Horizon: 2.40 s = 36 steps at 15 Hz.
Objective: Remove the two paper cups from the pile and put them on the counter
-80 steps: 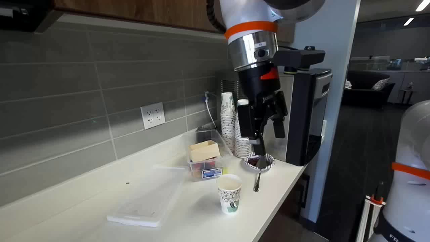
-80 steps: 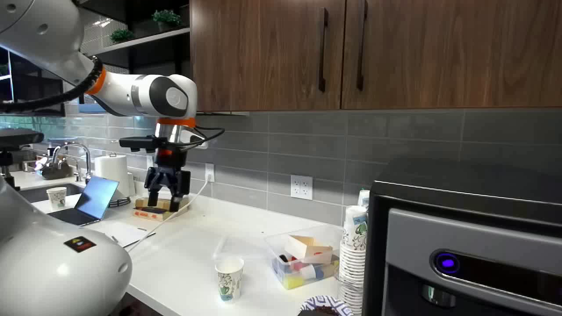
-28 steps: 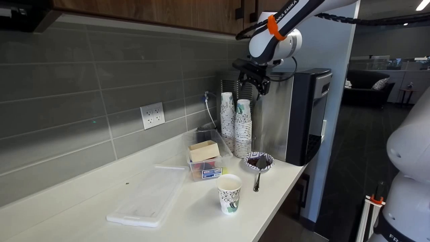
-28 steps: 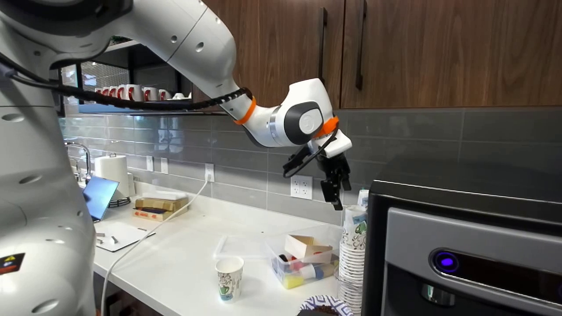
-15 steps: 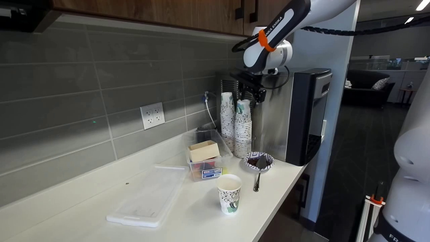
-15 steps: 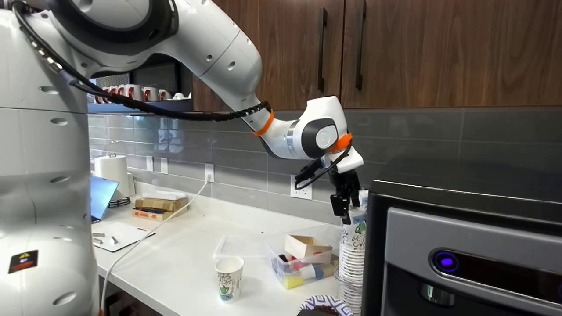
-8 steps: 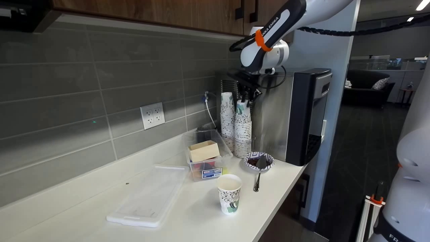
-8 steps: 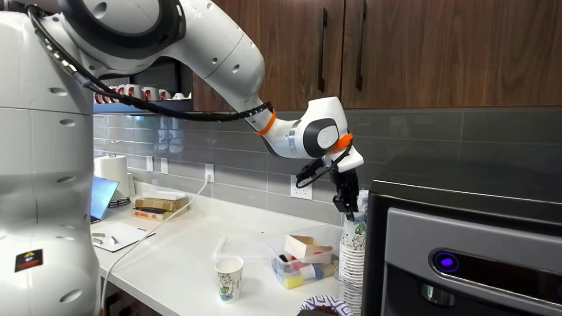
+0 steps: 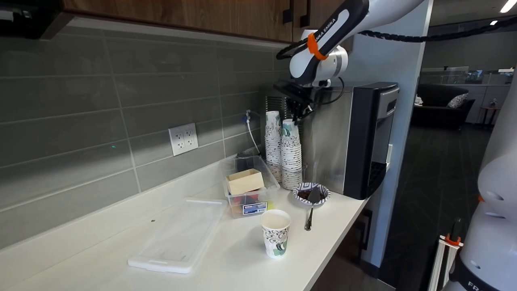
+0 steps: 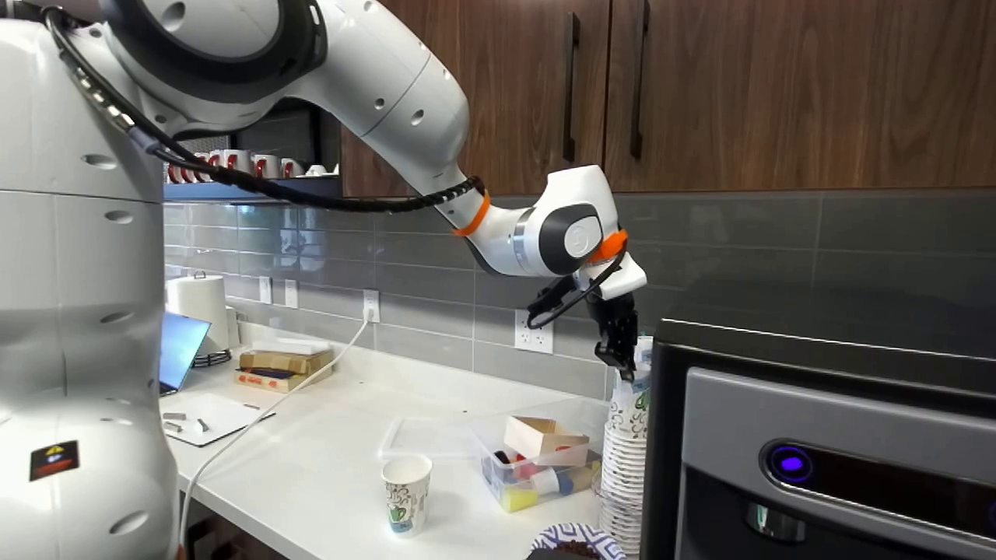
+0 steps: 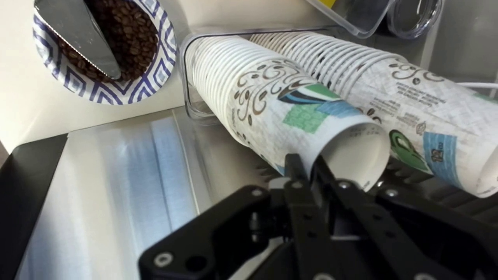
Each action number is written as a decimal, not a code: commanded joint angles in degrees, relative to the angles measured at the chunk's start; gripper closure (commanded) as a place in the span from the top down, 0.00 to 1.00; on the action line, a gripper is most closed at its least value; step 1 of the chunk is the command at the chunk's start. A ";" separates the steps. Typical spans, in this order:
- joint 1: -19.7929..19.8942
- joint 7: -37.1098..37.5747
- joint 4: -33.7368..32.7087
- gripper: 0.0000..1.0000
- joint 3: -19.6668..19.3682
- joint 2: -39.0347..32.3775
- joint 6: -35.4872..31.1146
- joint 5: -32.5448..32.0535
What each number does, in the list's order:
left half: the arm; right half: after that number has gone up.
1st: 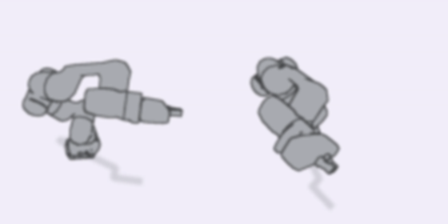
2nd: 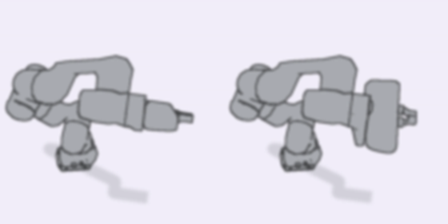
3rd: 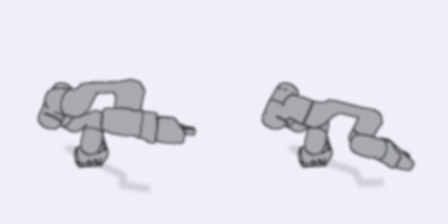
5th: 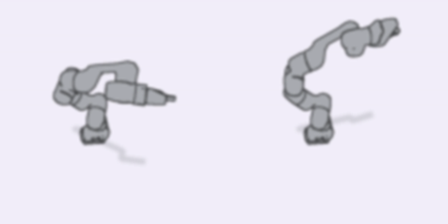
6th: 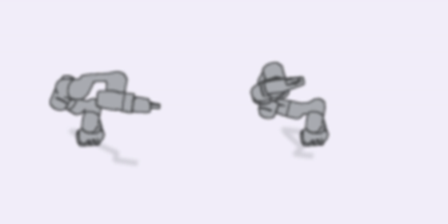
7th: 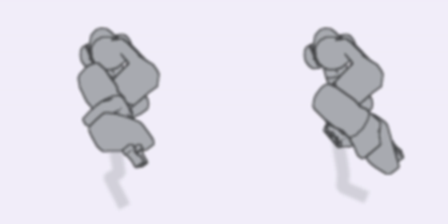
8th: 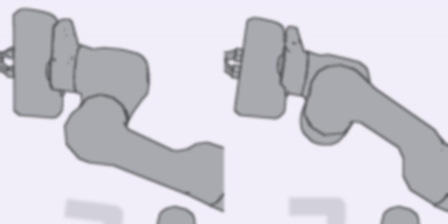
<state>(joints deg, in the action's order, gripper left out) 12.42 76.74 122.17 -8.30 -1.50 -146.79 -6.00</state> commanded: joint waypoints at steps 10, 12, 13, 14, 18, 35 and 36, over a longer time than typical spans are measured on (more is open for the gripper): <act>0.09 22.93 9.68 0.02 4.98 15.88 0.02 -27.79; 0.45 25.18 11.66 0.02 7.07 19.24 1.23 -30.40; 0.33 25.78 13.04 0.02 8.16 21.37 1.82 -31.02; 0.27 26.22 14.01 0.02 9.18 23.04 2.37 -31.43; 1.04 30.55 18.00 0.02 15.12 31.10 5.64 -35.06; -24.66 -8.05 28.89 0.02 14.92 31.03 -5.10 8.50; -26.51 -11.11 28.87 0.02 14.61 29.87 -5.44 11.79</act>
<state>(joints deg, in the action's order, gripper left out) -9.35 74.05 150.66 7.70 30.99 -149.63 -2.59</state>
